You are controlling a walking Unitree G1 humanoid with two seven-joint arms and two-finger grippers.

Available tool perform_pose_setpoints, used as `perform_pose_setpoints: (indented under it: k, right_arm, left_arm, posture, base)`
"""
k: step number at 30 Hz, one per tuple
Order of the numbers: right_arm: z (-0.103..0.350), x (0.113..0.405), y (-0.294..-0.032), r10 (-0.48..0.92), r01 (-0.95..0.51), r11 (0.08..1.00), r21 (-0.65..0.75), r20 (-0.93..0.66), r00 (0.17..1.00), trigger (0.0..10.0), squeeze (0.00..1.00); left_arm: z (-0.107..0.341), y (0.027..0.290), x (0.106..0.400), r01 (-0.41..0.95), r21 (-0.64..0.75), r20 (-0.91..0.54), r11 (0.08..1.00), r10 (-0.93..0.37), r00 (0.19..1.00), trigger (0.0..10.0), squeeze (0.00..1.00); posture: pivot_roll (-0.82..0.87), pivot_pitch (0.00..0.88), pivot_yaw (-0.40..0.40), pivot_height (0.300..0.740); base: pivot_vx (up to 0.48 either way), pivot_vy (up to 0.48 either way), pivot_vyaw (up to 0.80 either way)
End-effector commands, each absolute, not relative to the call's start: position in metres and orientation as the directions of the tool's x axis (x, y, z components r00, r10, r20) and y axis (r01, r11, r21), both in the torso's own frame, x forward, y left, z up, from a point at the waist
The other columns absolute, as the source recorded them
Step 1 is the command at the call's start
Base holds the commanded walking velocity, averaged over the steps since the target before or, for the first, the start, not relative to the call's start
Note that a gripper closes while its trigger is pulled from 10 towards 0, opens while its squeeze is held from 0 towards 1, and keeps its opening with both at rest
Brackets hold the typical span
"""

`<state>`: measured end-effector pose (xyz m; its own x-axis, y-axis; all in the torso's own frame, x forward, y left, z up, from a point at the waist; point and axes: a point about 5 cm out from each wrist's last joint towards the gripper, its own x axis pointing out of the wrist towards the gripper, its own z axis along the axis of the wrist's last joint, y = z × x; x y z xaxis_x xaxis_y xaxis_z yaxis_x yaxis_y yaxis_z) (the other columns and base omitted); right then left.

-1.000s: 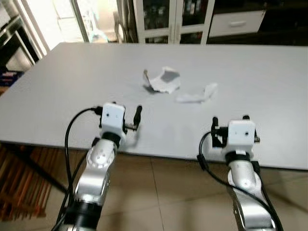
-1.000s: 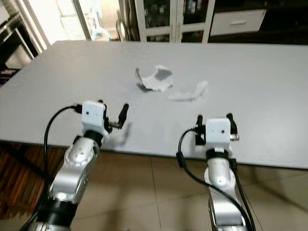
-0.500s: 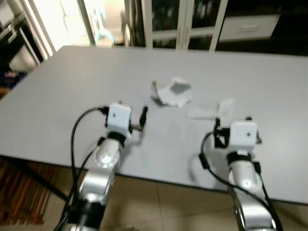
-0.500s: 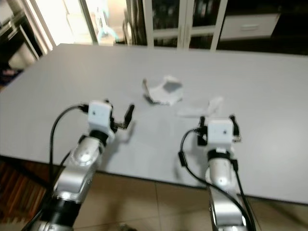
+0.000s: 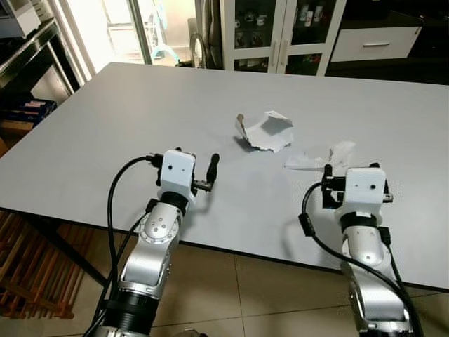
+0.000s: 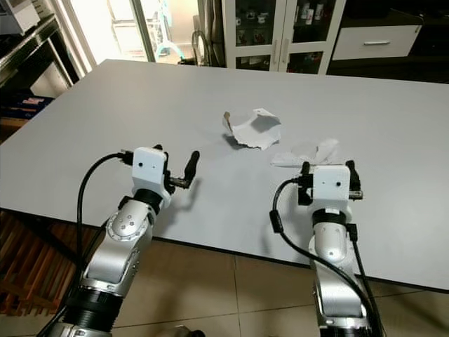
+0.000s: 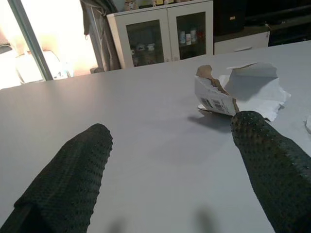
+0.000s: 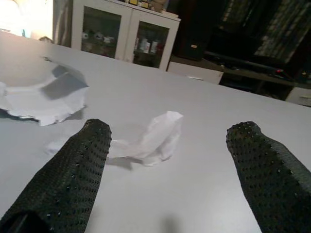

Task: Picking trash to rubbish bin

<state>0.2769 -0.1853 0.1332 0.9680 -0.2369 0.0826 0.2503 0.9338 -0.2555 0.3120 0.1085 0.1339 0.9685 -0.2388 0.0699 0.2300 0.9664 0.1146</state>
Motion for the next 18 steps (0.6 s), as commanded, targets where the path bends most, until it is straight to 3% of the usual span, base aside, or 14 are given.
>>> perform_pose_setpoints:
  k: [1, 18]
  right_arm:
    - [0.1315, 0.2784, -0.1870, -0.251, 0.258, 0.933, -0.252, 0.062, 0.966, 10.0, 0.00]
    - [0.1302, 0.2856, -0.1849, -0.263, 0.267, 0.939, -0.218, 0.048, 0.964, 10.0, 0.00]
  left_arm:
    - [0.1334, 0.1107, 0.3127, 0.223, 0.118, 0.062, 0.968, -0.232, 0.971, 10.0, 0.00]
    - [0.1351, 0.1096, 0.3113, 0.251, 0.106, 0.062, 0.962, -0.259, 0.964, 10.0, 0.00]
  posture:
    - [-0.06, 0.074, 0.051, 0.740]
    - [-0.05, 0.093, 0.062, 0.740]
  base:
    - [0.000, 0.000, 0.00]
    - [0.000, 0.000, 0.00]
